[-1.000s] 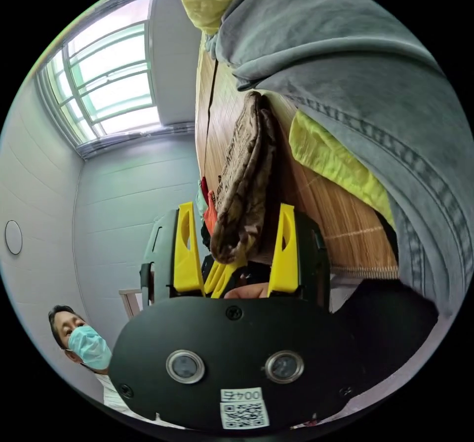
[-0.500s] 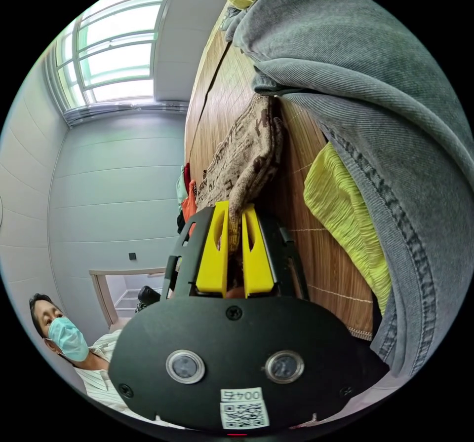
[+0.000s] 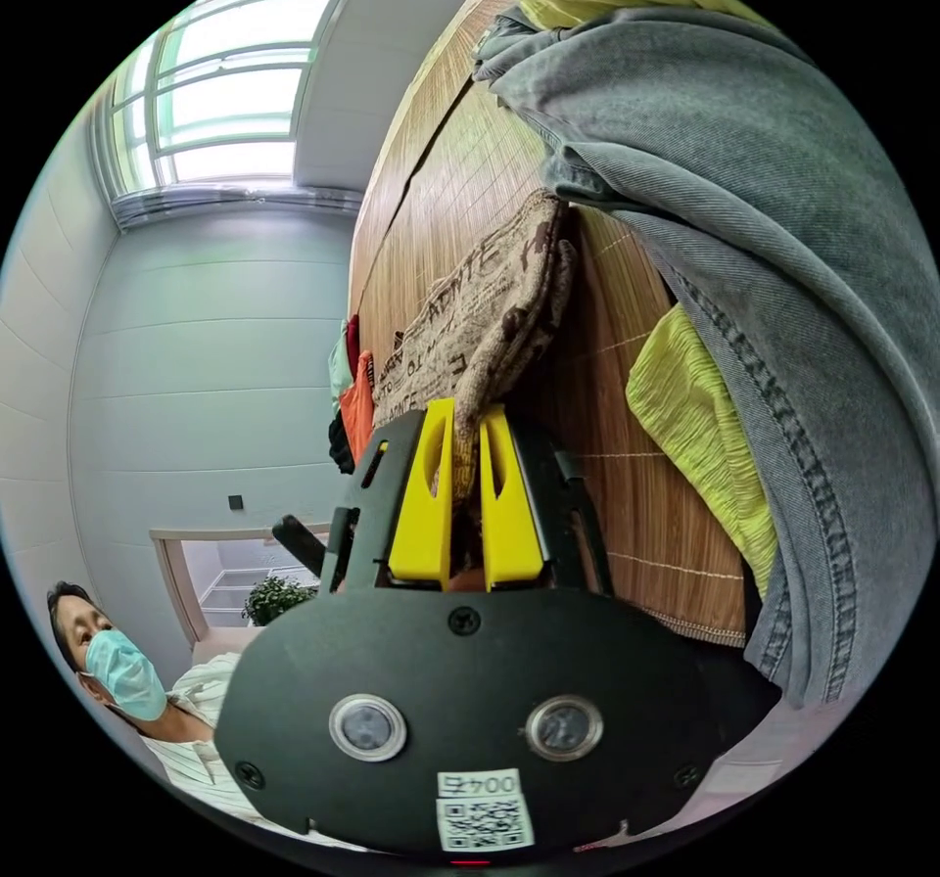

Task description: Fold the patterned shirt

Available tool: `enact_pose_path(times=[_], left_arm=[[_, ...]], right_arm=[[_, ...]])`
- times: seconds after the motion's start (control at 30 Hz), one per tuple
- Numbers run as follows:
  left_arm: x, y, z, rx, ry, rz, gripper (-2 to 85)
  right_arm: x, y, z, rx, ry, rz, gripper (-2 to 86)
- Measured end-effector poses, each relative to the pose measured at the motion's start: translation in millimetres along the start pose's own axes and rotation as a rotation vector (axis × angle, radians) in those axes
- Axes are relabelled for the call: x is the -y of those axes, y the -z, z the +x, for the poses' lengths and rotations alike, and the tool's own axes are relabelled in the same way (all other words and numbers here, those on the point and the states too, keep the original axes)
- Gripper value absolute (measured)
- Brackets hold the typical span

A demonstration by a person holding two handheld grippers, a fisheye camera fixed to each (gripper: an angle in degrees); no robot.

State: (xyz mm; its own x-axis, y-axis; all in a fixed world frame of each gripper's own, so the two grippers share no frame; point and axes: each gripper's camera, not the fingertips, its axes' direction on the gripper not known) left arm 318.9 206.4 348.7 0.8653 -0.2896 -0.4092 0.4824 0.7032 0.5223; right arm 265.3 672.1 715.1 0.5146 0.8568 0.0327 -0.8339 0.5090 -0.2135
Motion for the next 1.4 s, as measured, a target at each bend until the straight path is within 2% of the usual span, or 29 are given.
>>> enact_pose_path(times=[0.13, 0.33, 0.5, 0.8, 0.97, 1.13, 1.27, 1.4], left_arm=[[36.3, -43.8, -29.7, -0.014, 0.056, -0.114, 0.2], [24.3, -69.0, -65.1, 0.015, 0.097, -0.158, 0.1], [22.3, -64.7, -92.4, 0.02, 0.107, -0.121, 0.1], [15.8, -79.3, -165.5, -0.072, 0.161, -0.16, 0.1], [19.8, -69.6, -227.0, -0.205, 0.27, -0.175, 0.2], [1.2, -34.9, -354.3, -0.495, 0.59, -0.189, 0.1], [-26.1, 3.7, -428.9, -0.491, 0.601, -0.125, 0.1], [-48.2, 13.9, -487.5, -0.486, 0.529, -0.103, 0.1]], right_arm=[[11.6, 16.9, -31.0, -0.014, 0.012, -0.006, 4.8], [28.1, 41.1, -82.6, -0.04, 0.024, -0.007, 4.8], [41.5, 60.0, -146.5, -0.079, 0.057, -0.01, 4.9], [70.2, 55.9, -362.6, -0.307, 0.266, -0.12, 5.0], [75.6, 5.2, -512.2, -0.544, 0.431, -0.217, 4.9], [67.1, -62.5, -626.8, -0.762, 0.585, -0.309, 4.9], [59.7, -131.3, -686.1, -0.898, 0.649, -0.389, 4.8], [50.0, -188.6, -708.3, -0.939, 0.644, -0.436, 4.8]])
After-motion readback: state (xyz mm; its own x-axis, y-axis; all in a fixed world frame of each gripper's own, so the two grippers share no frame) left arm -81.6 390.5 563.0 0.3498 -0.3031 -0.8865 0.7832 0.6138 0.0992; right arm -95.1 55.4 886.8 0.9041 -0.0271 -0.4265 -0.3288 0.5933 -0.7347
